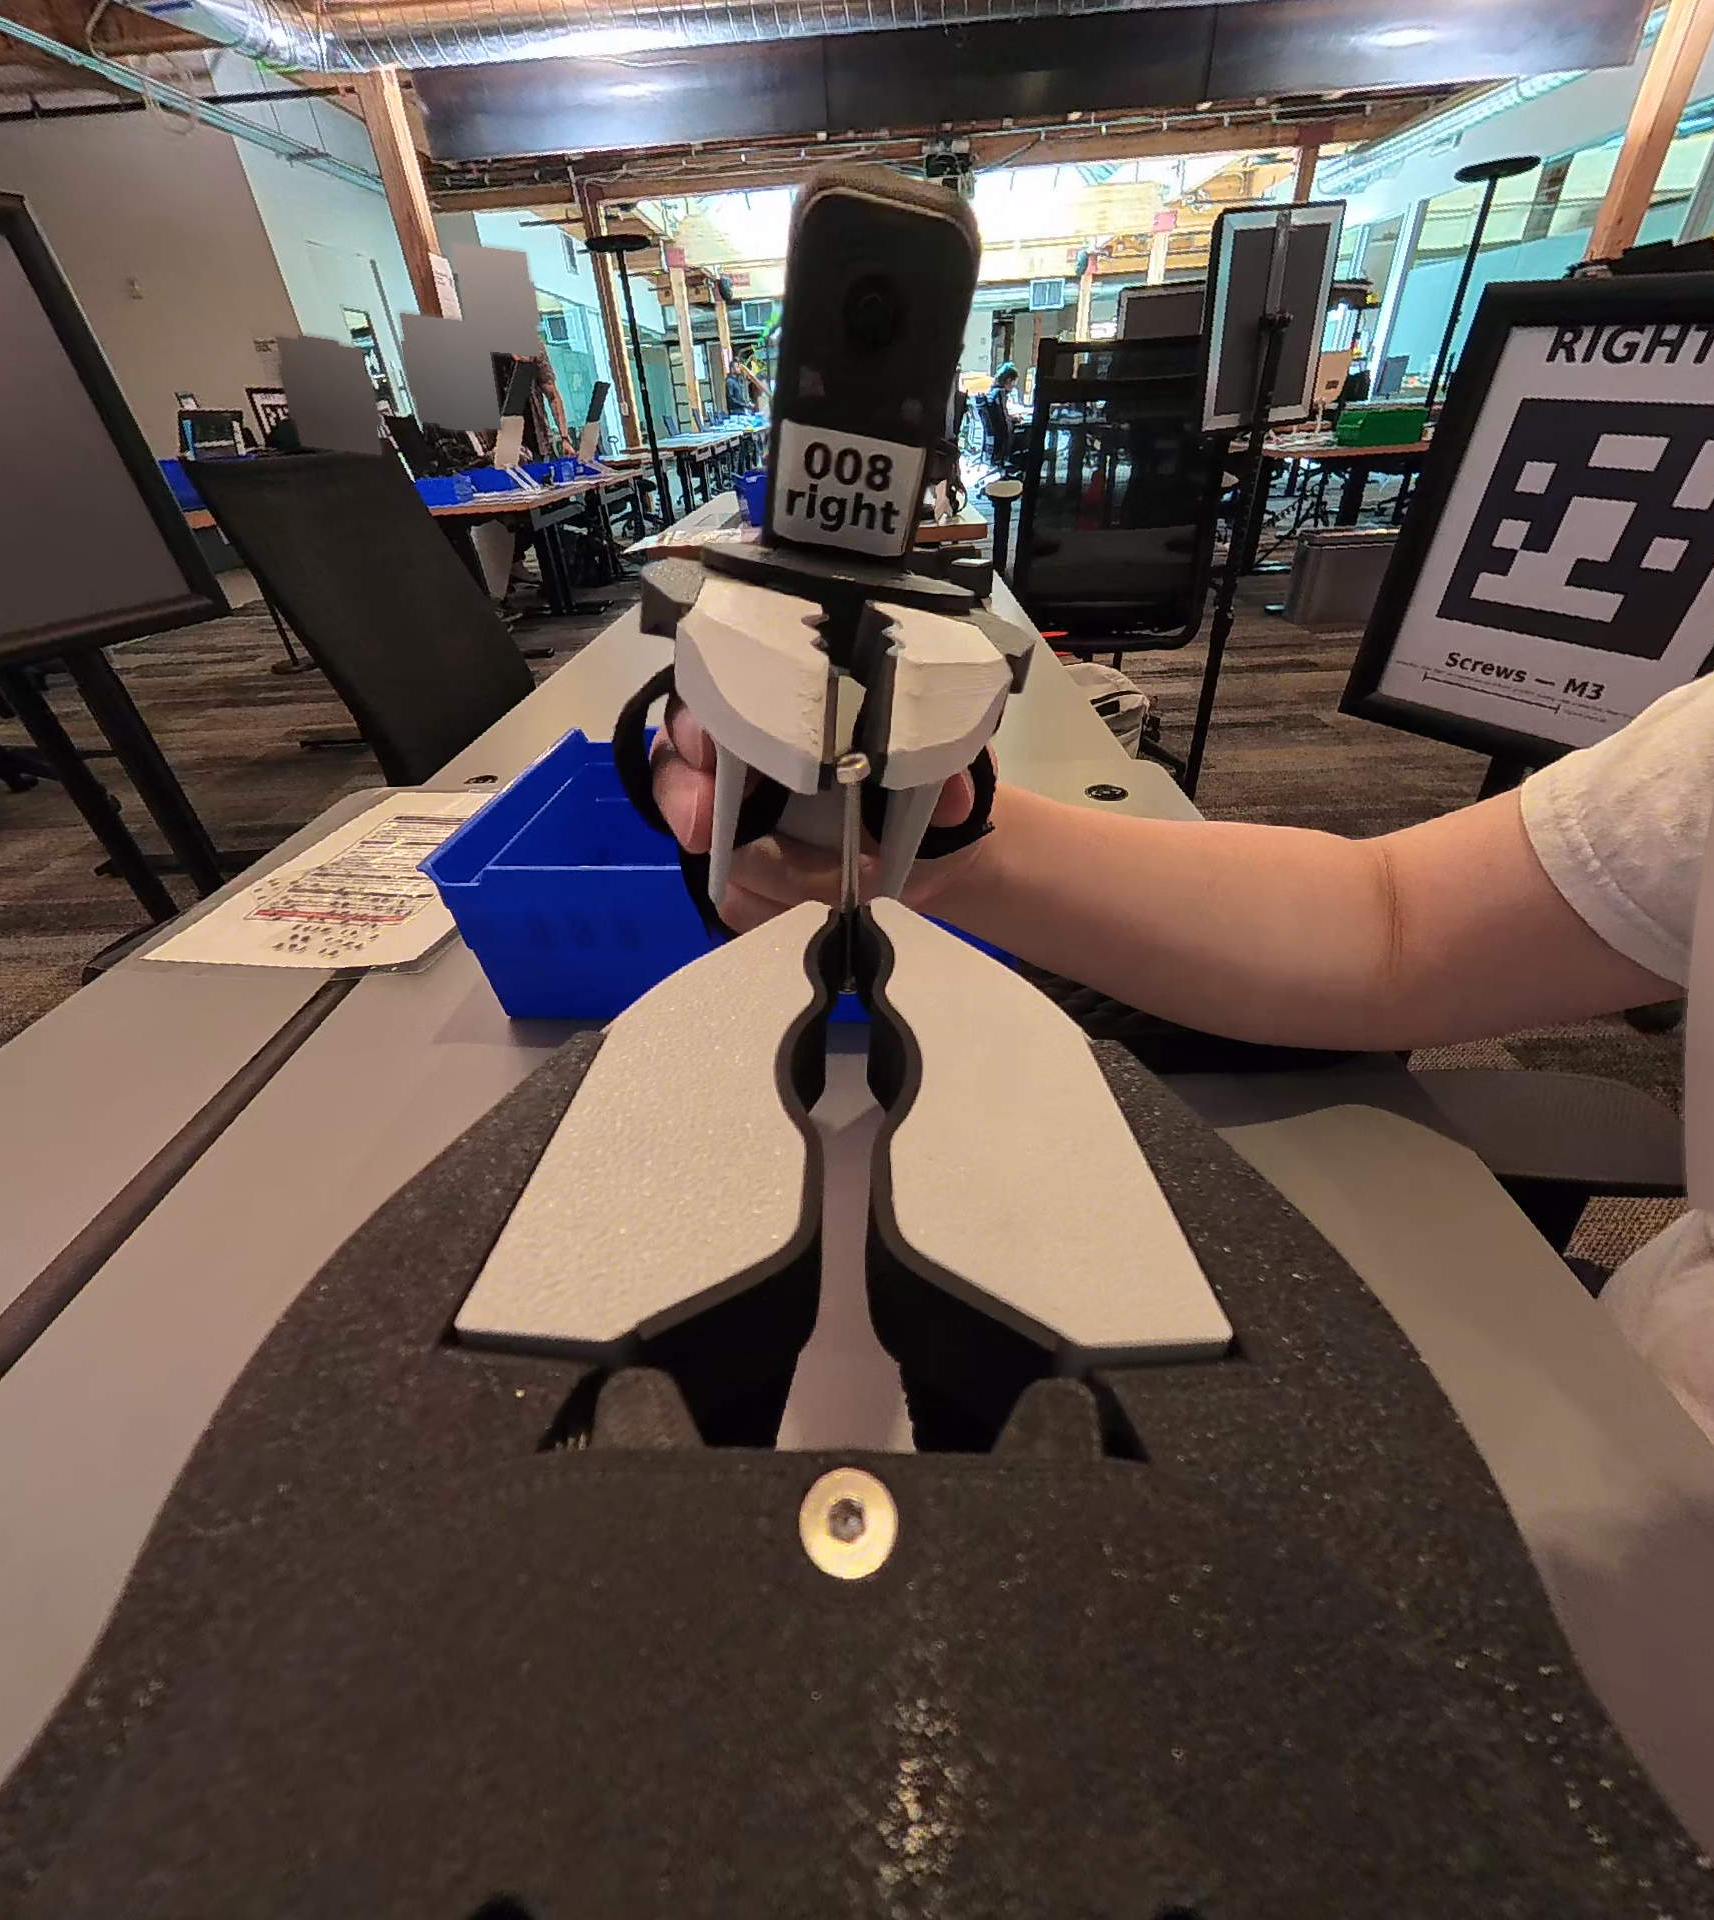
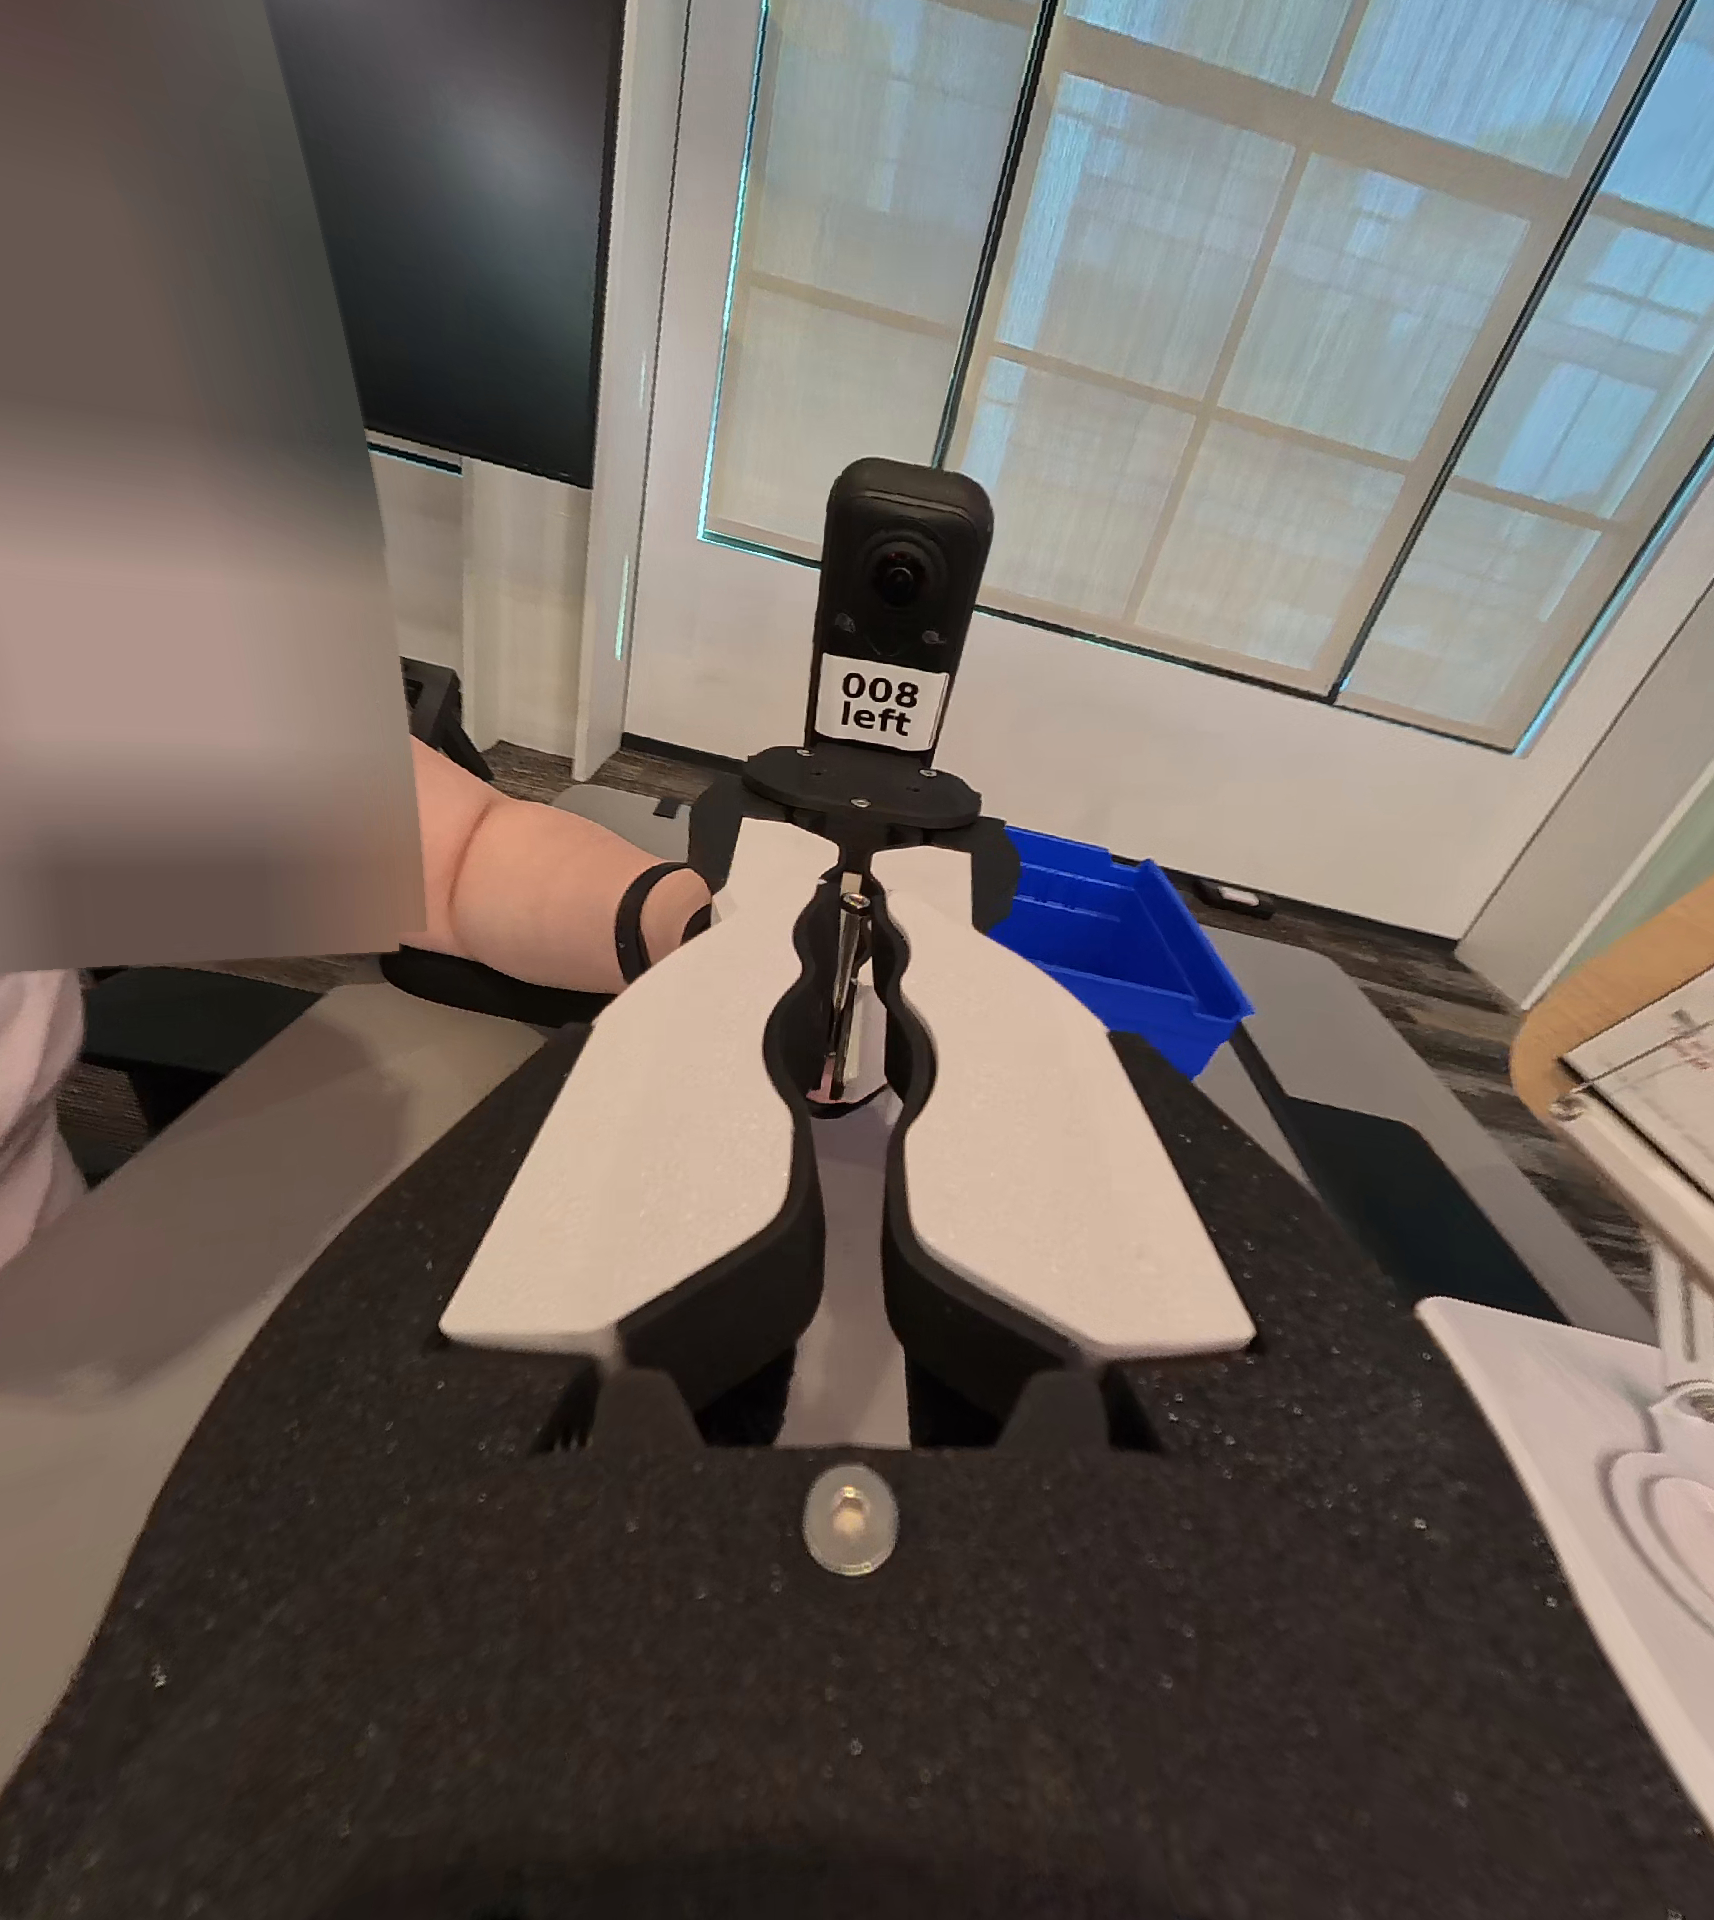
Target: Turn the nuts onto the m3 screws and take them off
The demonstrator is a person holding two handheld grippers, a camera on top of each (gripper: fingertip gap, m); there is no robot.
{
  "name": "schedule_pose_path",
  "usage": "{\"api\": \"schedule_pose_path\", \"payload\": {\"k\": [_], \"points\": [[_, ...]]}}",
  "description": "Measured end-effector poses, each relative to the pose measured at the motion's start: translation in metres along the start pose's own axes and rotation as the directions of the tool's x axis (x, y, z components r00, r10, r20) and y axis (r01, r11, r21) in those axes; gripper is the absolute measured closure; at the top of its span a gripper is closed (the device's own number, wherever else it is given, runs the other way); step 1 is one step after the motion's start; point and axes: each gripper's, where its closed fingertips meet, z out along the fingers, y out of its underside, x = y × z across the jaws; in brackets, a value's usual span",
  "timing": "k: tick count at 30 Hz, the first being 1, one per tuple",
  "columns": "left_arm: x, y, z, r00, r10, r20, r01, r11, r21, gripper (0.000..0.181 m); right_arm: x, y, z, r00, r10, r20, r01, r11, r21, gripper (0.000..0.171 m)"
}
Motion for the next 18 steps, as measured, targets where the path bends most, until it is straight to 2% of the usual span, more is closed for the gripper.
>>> {"api": "schedule_pose_path", "payload": {"k": [5, 18], "points": [[-0.0021, -0.0025, -0.001, 1.0, -0.006, 0.014, 0.005, 1.0, 0.014, 0.18, 0.0022, -0.0021, -0.0002, 0.995, -0.083, -0.053, 0.082, 0.997, -0.014, 0.165], [0.0011, -0.0031, 0.0005, 1.0, -0.017, -0.013, 0.017, 1.0, 0.02, 0.18, -0.0007, -0.002, 0.0012, 0.993, -0.104, -0.046, 0.104, 0.994, -0.015, 0.165]]}}
